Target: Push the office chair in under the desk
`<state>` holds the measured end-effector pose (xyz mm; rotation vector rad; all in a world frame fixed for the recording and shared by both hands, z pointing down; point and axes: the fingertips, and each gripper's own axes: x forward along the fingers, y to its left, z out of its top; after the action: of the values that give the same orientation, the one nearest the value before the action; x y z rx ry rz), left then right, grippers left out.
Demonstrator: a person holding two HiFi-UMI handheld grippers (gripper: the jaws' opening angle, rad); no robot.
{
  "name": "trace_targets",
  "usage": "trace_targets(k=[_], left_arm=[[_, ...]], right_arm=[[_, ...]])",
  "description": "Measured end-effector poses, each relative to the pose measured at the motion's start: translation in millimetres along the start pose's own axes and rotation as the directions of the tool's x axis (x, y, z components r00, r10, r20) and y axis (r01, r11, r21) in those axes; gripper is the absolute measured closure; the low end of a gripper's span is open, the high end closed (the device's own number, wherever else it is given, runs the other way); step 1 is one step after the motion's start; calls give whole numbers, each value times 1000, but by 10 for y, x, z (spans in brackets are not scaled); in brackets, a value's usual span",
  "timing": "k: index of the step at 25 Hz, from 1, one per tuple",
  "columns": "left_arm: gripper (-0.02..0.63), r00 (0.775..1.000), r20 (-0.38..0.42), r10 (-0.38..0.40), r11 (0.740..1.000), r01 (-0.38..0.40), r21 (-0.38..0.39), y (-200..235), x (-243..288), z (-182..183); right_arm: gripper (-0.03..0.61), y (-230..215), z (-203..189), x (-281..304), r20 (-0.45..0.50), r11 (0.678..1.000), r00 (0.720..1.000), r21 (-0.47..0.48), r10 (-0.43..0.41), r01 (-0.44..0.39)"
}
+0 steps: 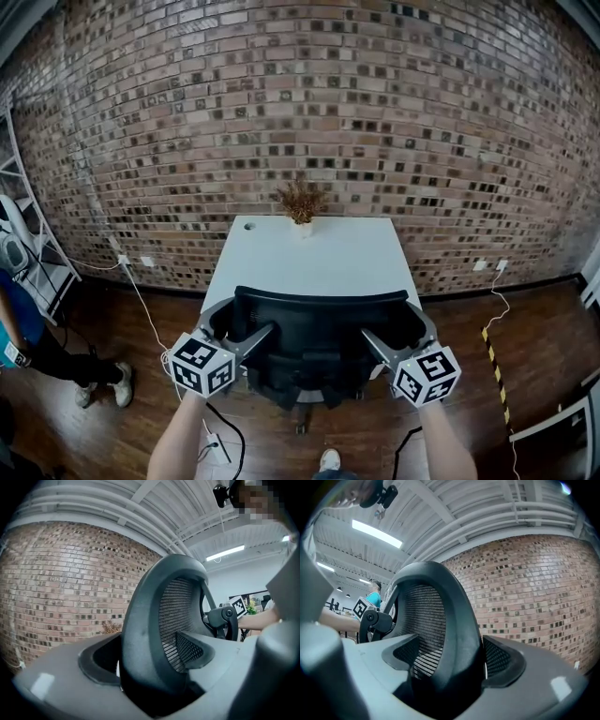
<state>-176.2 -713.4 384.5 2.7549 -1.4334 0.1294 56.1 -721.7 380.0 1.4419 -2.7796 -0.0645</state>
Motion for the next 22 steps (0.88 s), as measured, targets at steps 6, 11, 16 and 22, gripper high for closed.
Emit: trace_targets(k=[6,11,16,22], left_arm=[[221,1000,-9,13,1000,-13,-8,38,33,16],[218,998,-3,66,998,-66,7,27,-60,34],[221,984,55,171,985,-172,3,135,-326,193],[234,980,79,183,983,-185,20,-41,-674,224]], right_arm=[[156,-39,14,61,-6,1000,1000,1,9,-9],[156,-27,13,22,-20,999,1000,-35,-21,20],[156,-15,115,-167,-3,989,993,-97,-115,115],[156,206,157,-516,15,982,985,-81,-169,170]])
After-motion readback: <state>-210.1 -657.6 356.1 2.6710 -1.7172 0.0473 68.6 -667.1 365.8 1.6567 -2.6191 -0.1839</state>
